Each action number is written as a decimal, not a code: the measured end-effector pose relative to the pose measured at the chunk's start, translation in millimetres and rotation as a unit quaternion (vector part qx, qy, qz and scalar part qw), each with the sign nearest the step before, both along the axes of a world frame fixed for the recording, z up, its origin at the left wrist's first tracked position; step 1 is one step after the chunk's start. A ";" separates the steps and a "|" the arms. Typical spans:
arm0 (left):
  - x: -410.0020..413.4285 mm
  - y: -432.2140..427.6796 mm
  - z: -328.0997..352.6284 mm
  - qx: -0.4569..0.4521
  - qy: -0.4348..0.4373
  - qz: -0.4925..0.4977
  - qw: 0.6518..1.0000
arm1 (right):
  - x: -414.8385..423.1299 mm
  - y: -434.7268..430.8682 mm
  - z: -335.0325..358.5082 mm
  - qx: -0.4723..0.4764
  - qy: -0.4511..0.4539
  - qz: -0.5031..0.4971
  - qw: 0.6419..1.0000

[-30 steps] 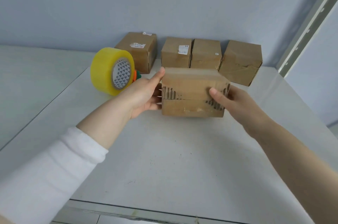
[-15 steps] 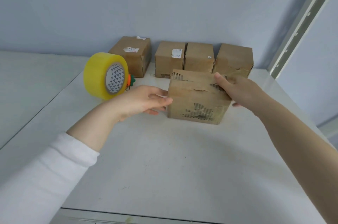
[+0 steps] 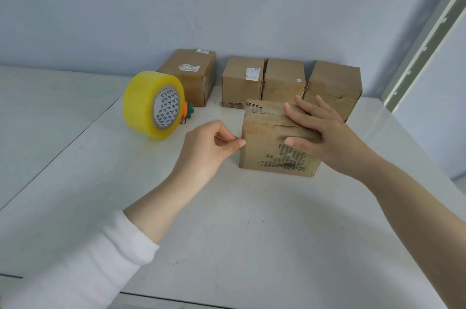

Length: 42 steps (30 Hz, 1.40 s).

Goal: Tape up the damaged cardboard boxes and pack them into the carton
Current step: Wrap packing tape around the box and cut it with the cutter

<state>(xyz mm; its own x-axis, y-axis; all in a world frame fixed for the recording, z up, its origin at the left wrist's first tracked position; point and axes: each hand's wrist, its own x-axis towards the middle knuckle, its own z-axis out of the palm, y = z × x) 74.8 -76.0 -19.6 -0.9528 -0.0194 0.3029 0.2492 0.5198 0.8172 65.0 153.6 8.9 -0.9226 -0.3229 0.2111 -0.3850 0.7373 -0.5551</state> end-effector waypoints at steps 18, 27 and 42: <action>-17.9 -11.7 1.0 0.051 -0.029 -0.134 0.989 | -1.5 0.5 2.5 0.006 -0.006 0.007 1.000; -56.7 -24.1 14.8 -0.012 -0.085 -0.211 0.974 | -1.8 -0.1 3.5 0.005 -0.010 0.009 1.000; -35.9 40.4 30.4 -0.473 0.085 -0.224 0.848 | 8.0 -15.4 1.1 0.232 0.148 0.009 0.961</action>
<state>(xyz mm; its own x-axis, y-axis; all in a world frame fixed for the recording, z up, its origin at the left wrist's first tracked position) 39.0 -35.7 10.8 -0.7419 0.6606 0.1148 0.6667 0.7450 0.0211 73.0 138.2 10.0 -0.8377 -0.4609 0.2930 -0.4904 0.8709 -0.0321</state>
